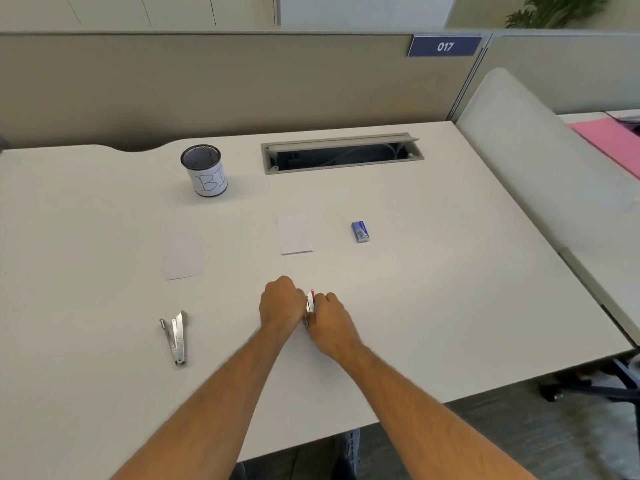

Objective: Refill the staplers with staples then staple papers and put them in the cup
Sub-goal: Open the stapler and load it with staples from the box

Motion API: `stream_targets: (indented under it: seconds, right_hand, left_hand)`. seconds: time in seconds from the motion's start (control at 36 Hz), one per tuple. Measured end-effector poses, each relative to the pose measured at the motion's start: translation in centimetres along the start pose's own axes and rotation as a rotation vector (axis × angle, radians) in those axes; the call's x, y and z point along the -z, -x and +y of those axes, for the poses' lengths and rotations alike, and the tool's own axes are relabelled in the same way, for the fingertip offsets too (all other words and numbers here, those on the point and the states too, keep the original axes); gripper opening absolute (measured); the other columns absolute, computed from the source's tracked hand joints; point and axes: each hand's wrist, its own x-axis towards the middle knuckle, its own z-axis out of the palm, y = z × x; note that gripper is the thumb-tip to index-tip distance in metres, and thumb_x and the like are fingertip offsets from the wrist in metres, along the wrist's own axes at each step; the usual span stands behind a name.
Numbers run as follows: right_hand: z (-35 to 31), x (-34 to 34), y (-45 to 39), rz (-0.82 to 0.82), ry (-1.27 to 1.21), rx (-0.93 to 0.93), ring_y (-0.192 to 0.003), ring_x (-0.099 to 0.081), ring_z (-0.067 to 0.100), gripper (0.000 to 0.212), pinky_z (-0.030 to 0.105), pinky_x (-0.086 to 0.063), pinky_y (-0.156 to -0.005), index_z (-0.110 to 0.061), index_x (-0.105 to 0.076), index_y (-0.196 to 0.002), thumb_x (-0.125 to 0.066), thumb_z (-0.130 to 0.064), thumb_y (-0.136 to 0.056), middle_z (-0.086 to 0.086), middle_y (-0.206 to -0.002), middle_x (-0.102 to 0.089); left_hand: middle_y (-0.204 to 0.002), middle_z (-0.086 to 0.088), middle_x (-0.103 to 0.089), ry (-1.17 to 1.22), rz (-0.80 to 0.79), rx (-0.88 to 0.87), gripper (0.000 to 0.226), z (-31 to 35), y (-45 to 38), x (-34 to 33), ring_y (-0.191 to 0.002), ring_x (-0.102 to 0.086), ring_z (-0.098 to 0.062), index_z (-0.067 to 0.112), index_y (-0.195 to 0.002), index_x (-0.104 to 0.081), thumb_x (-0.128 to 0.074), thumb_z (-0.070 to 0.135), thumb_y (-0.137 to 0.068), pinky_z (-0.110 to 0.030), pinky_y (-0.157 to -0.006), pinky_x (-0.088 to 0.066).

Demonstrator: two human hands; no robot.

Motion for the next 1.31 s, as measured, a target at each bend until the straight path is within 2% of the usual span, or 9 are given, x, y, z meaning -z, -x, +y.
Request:
stream_targets:
  seconds: [0.14, 0.22, 0.31, 0.42, 0.53, 0.69, 0.97, 1.14, 1.31]
  right_hand:
    - [0.0, 0.4, -0.4, 0.016, -0.094, -0.014, -0.088, -0.058, 0.023, 0.019, 0.030, -0.043, -0.071, -0.008, -0.059, -0.112, -0.055, -0.023, -0.101, 0.008, -0.107, -0.064]
    - [0.1, 1.1, -0.5, 0.025, -0.287, -0.073, -0.080, -0.066, 0.022, 0.016, 0.038, -0.057, -0.069, -0.013, -0.059, -0.113, -0.058, -0.019, -0.098, 0.003, -0.097, -0.070]
    - [0.2, 2.0, -0.6, 0.053, -0.462, -0.110, -0.077, -0.069, 0.013, 0.030, 0.025, -0.057, -0.065, -0.018, -0.059, -0.125, -0.063, -0.021, -0.096, -0.004, -0.089, -0.072]
    - [0.7, 3.0, -0.8, 0.004, -0.645, -0.048, -0.081, -0.071, 0.015, 0.050, 0.031, -0.059, -0.081, -0.030, -0.056, -0.139, -0.065, -0.013, -0.093, 0.002, -0.085, -0.075]
    - [0.9, 3.9, -1.2, -0.014, -0.782, -0.008, -0.073, -0.071, 0.007, 0.037, 0.022, -0.057, -0.071, -0.028, -0.065, -0.126, -0.065, -0.009, -0.094, 0.003, -0.088, -0.075]
    - [0.4, 4.7, -1.8, -0.026, -0.742, 0.052, -0.082, -0.073, 0.014, 0.036, 0.028, -0.059, -0.080, -0.024, -0.061, -0.130, -0.067, -0.012, -0.096, 0.002, -0.092, -0.076]
    - [-0.2, 5.3, -2.0, -0.053, -0.605, 0.101, -0.099, -0.072, 0.018, 0.038, 0.039, -0.056, -0.099, -0.024, -0.061, -0.130, -0.063, -0.007, -0.097, 0.002, -0.103, -0.074]
    - [-0.4, 5.8, -1.9, -0.028, -0.522, 0.104, -0.088, -0.072, 0.019, 0.027, 0.034, -0.059, -0.087, -0.024, -0.064, -0.120, -0.062, -0.009, -0.097, 0.002, -0.095, -0.075]
    - [-0.8, 6.3, -1.8, 0.023, -0.521, 0.091, -0.083, -0.071, 0.021, 0.020, 0.032, -0.061, -0.082, -0.023, -0.065, -0.112, -0.068, -0.013, -0.095, 0.001, -0.088, -0.073]
  left_hand:
    - [-0.055, -0.003, -0.048, 0.079, 0.002, 0.003, 0.032, 0.1, 0.0, 0.5, -0.049, -0.040, -0.020, 0.008, -0.060, -0.045, -0.063, 0.011, -0.085, -0.027, -0.047, -0.034]
    - [-0.056, -0.007, -0.055, 0.127, 0.019, -0.026, 0.028, -0.1, 0.3, 1.0, -0.048, -0.044, -0.022, 0.000, -0.063, -0.056, -0.063, 0.012, -0.087, -0.031, -0.048, -0.040]
    - [-0.069, -0.009, -0.073, 0.241, 0.009, -0.104, 0.019, -0.1, 0.5, 1.9, -0.063, -0.072, -0.030, -0.001, -0.077, -0.070, -0.061, 0.010, -0.090, -0.043, -0.066, -0.063]
    - [-0.068, 0.003, -0.075, 0.315, 0.015, -0.221, 0.016, -0.5, 1.1, 3.2, -0.066, -0.074, -0.018, 0.011, -0.079, -0.075, -0.063, 0.016, -0.090, -0.043, -0.073, -0.062]
    - [-0.079, 0.005, -0.078, 0.482, -0.042, -0.269, 0.007, -1.0, 1.3, 4.2, -0.075, -0.076, -0.014, 0.014, -0.095, -0.077, -0.071, 0.015, -0.091, -0.041, -0.079, -0.064]
    - [-0.097, 0.001, -0.075, 0.599, -0.175, -0.266, 0.032, -0.8, 1.3, 4.9, -0.092, -0.075, -0.017, 0.022, -0.124, -0.071, -0.075, 0.014, -0.093, -0.038, -0.095, -0.060]
    - [-0.080, -0.006, -0.077, 0.492, -0.225, -0.292, 0.007, 0.0, 0.6, 6.0, -0.081, -0.076, -0.027, 0.016, -0.089, -0.077, -0.074, 0.010, -0.087, -0.040, -0.080, -0.065]
    - [-0.070, 0.001, -0.071, 0.392, -0.234, -0.295, 0.005, 0.0, 0.0, 5.6, -0.069, -0.067, -0.017, 0.017, -0.077, -0.072, -0.077, 0.018, -0.080, -0.046, -0.079, -0.064]
    - [-0.069, -0.002, -0.066, 0.423, -0.145, -0.253, 0.011, -0.5, -0.1, 4.8, -0.062, -0.054, -0.009, 0.021, -0.071, -0.064, -0.074, 0.018, -0.075, -0.028, -0.063, -0.050]
